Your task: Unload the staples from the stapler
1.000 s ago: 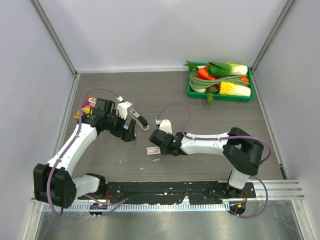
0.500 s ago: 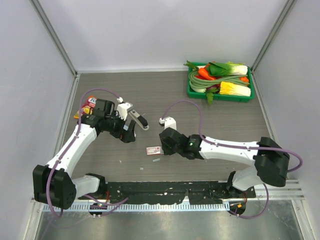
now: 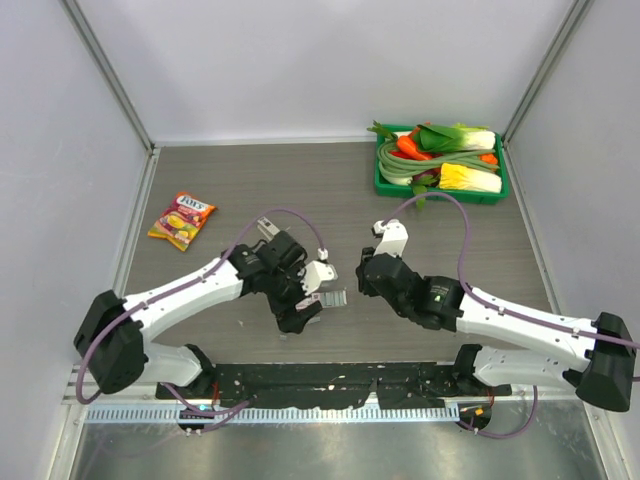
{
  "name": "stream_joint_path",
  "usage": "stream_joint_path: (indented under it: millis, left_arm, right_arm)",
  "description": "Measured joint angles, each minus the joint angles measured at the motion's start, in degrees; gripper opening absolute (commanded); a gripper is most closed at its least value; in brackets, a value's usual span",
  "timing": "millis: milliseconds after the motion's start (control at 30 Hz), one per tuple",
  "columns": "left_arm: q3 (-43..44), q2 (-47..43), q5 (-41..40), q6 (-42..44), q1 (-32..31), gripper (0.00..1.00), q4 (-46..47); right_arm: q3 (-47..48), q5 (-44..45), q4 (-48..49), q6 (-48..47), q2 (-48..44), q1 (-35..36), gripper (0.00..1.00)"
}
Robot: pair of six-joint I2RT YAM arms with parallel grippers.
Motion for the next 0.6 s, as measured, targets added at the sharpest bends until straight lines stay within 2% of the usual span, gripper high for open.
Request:
stream_joint_path:
  millis: [300,600]
  left_arm:
    - [0.33,9.94,-2.60,0.11,-6.25,0.83,2.43]
    - [0.98,15.02,-7.34,-0.66,-7.50,0.82,8.28]
  right_arm:
    - [-0.02,2.23,-3.06,1.70,-4.11,-3.67,0.33]
    - [-1.01,1.25,-3.21,2.03,-5.92,-6.64,0.33]
